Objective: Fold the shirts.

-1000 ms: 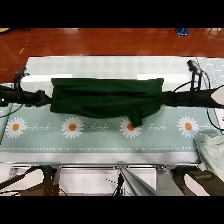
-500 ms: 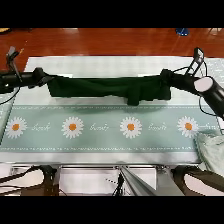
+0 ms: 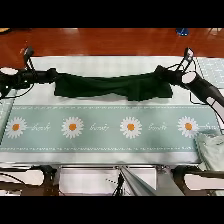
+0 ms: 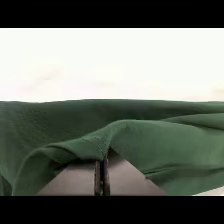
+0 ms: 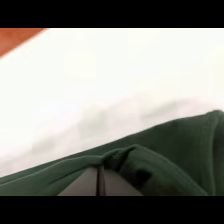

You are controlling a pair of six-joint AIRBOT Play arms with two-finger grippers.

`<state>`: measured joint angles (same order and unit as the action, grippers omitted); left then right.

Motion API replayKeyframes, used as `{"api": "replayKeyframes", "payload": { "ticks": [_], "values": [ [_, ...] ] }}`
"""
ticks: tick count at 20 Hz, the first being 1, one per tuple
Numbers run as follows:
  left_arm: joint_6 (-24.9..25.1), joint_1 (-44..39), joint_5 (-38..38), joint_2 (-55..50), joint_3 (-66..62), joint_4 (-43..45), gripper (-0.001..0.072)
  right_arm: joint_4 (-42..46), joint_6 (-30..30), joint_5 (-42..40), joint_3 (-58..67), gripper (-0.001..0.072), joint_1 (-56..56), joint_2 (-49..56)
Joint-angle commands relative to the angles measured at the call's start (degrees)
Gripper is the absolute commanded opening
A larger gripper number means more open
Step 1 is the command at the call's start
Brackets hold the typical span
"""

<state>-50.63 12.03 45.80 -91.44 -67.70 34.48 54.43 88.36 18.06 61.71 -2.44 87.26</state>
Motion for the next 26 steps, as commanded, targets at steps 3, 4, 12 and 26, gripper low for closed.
{"api": "replayKeyframes", "payload": {
  "ticks": [3,4,12,26],
  "values": [
    [0.68,-0.13,6.71,-1.64,-0.28,8.66,0.0413,6.95,-0.09,1.77,0.48,0.0263,1.95,-0.66],
    [0.66,0.11,8.46,-1.49,-0.31,10.03,0.0544,10.27,-0.07,3.89,0.48,0.0267,3.37,-2.25],
    [-8.81,3.21,17.94,-1.03,-1.11,10.62,0.0557,27.82,4.66,30.08,0.48,0.0543,22.45,-10.36],
    [-9.22,3.06,24.22,-1.03,-1.11,10.56,0.0555,-21.44,-20.17,30.34,0.48,0.0588,19.08,8.7]
  ]
}}
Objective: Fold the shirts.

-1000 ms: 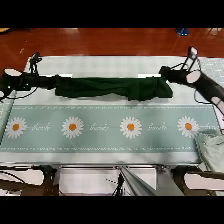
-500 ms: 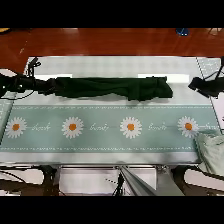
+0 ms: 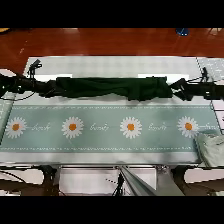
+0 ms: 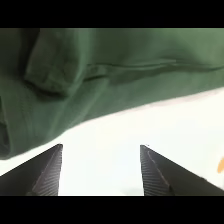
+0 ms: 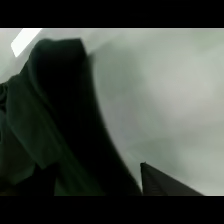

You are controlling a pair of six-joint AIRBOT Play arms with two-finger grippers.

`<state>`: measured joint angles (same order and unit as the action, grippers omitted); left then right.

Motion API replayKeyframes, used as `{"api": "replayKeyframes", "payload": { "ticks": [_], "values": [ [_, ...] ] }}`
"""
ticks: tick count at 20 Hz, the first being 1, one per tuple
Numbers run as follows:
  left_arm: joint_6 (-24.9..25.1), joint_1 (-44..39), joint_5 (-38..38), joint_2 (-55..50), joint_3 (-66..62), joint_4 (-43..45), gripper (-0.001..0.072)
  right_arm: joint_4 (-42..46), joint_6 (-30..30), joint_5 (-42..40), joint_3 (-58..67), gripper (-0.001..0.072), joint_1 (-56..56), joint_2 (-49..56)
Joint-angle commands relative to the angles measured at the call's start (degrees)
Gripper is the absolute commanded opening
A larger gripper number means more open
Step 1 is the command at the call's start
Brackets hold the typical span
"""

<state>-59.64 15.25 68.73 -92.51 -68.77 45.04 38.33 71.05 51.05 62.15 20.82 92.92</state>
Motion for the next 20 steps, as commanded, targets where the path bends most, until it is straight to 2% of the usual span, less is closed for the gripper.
{"api": "replayKeyframes", "payload": {
  "ticks": [1,3,4,5,7,8,10,13,14,15,17,18,19,20],
  "values": [
    [-0.26,-0.55,1.51,0.04,-0.04,-0.02,0.0555,-5.46,-2.91,-3.8,0.04,0.0588,-6.29,3.72],
    [-0.26,-1.6,1.46,0.04,-0.04,-0.04,0.0555,-5.44,-3.91,-5.92,0.04,0.0583,-10.32,4.42],
    [-0.28,-2.25,1.49,0.04,-0.04,-0.07,0.0555,-5.46,-5.51,-7.43,0.04,0.0557,-12.0,4.35],
    [-0.28,-2.95,1.7,0.04,-0.04,-0.07,0.0555,-5.81,-7.48,-8.85,0.09,0.0447,-13.51,4.22],
    [-0.26,-4.42,2.64,0.04,-0.04,-0.07,0.0555,-5.92,-8.57,-9.4,1.14,0.0125,-15.21,4.11],
    [-0.26,-5.07,3.34,0.04,-0.07,-0.24,0.0554,-5.95,-8.57,-8.24,2.19,0.0028,-15.34,3.98],
    [-0.26,-5.88,4.76,0.07,-0.07,-2.67,0.048,-5.03,-8.59,-5.05,4.0,0.0025,-15.32,2.49],
    [-0.24,-6.36,4.9,0.07,-0.07,-12.74,0.0478,1.09,-8.48,-4.02,4.57,0.0024,-15.34,-3.91],
    [-0.09,-6.82,4.79,0.07,-0.07,-15.63,0.0429,3.61,-7.98,-3.48,4.57,0.0024,-15.34,-6.56],
    [0.42,-7.56,4.66,0.04,-0.07,-18.08,0.031,5.92,-7.26,-2.71,4.57,0.0024,-15.32,-8.94],
    [0.61,-9.97,2.73,0.04,-0.07,-20.48,0.0289,11.39,-4.74,-0.26,4.57,0.0024,-15.34,-13.92],
    [0.61,-11.45,1.27,0.04,-0.07,-20.83,0.0214,13.51,-3.76,1.22,4.57,0.0024,-15.34,-16.06],
    [0.63,-13.29,-0.72,0.04,-0.07,-20.94,0.0096,15.04,-2.89,2.73,4.57,0.0024,-15.34,-18.16],
    [0.61,-15.37,-2.84,0.04,-0.07,-21.0,0.0073,16.48,-1.97,4.28,4.57,0.0024,-15.34,-20.37]
  ]
}}
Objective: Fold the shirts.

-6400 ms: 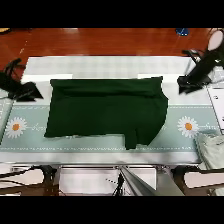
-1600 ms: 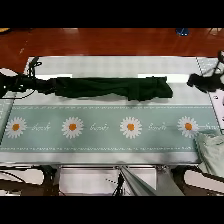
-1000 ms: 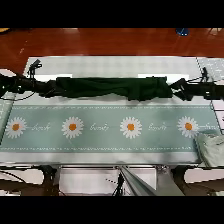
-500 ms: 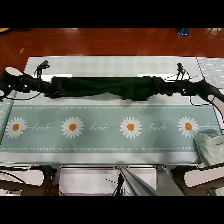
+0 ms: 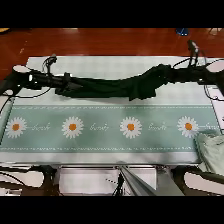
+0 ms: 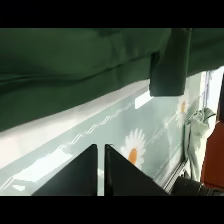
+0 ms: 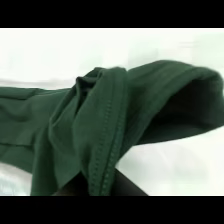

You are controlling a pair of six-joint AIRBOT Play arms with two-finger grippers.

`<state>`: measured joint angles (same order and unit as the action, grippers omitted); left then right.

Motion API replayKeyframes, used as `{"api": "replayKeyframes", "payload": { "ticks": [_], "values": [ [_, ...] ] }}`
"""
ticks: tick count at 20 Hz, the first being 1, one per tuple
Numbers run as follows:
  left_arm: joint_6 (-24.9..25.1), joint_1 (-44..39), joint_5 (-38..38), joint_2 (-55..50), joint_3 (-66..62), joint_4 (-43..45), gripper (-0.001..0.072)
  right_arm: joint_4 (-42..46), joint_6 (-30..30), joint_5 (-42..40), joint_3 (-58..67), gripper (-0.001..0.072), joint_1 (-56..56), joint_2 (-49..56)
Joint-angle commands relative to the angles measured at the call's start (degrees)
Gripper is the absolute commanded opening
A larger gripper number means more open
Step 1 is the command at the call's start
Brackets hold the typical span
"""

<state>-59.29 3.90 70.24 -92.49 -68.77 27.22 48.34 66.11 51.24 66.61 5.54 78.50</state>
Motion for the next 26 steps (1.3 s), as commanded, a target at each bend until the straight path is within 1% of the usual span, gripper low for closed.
{"api": "replayKeyframes", "payload": {
  "ticks": [1,4,8,11,15,17,22,24,26],
  "values": [
    [0.26,-6.03,-6.16,0.02,-0.07,-3.32,0.0028,7.21,3.65,5.42,0.11,0.0024,-0.07,-7.91],
    [0.2,-12.76,-10.29,-0.02,-0.07,-3.32,0.0027,9.81,6.34,8.79,0.11,0.0024,-0.07,-13.75],
    [-0.02,-19.96,-12.04,-0.02,-0.07,-3.37,0.0027,13.99,9.6,14.08,0.11,0.0024,-0.07,-19.3],
    [-0.02,-24.52,-14.47,-0.15,-0.04,-4.66,0.0027,14.38,10.4,18.01,0.11,0.0024,-0.07,-22.03],
    [-0.04,-31.06,-18.93,-1.25,-0.04,-6.99,0.0027,14.58,13.29,22.01,0.11,0.0024,-0.07,-25.66],
    [0.0,-34.05,-19.3,-2.47,-0.04,-9.14,0.0027,15.39,13.64,24.33,0.11,0.0024,-0.07,-27.58],
    [-0.04,-41.2,-19.67,-4.9,-0.04,-11.89,0.0026,19.74,14.93,24.9,0.11,0.0024,-0.07,-32.39],
    [0.0,-44.06,-20.5,-6.05,-0.04,-15.47,0.0027,19.74,15.34,24.92,0.11,0.0024,-0.07,-33.09],
    [0.02,-46.86,-21.79,-7.85,-0.07,-20.83,0.0027,19.61,15.37,24.98,0.11,0.0024,-0.07,-33.07]
  ]
}}
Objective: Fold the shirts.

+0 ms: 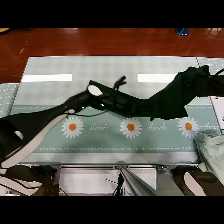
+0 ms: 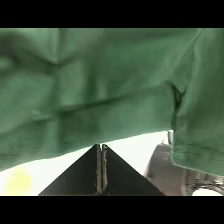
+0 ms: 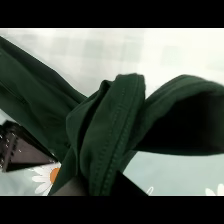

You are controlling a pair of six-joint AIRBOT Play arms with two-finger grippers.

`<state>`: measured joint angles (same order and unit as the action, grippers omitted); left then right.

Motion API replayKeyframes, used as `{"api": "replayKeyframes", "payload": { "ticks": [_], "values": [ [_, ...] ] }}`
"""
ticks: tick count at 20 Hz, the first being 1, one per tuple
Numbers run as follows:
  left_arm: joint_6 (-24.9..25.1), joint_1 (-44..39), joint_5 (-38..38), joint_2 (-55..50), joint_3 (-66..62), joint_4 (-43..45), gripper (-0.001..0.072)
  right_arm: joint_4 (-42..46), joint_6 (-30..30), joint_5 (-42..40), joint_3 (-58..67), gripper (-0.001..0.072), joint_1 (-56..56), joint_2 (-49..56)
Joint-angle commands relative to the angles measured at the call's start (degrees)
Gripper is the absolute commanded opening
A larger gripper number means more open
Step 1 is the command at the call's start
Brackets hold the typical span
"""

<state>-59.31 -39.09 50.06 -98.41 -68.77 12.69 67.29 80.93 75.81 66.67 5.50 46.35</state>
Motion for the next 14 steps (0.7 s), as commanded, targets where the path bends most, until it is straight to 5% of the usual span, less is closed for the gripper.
{"api": "replayKeyframes", "payload": {
  "ticks": [1,7,14],
  "values": [
    [0.09,-5.01,-2.19,-2.82,-0.07,-8.7,0.0027,0.66,0.55,0.33,0.04,0.0024,-0.02,-0.92],
    [3.61,1.14,-3.28,-1.42,-0.04,-10.97,0.0023,0.68,0.46,-1.36,0.04,0.0024,-0.04,-0.92],
    [3.48,21.59,4.07,15.28,-0.04,2.49,0.0023,3.76,1.6,-6.91,0.04,0.0024,-8.17,1.68]
  ]
}}
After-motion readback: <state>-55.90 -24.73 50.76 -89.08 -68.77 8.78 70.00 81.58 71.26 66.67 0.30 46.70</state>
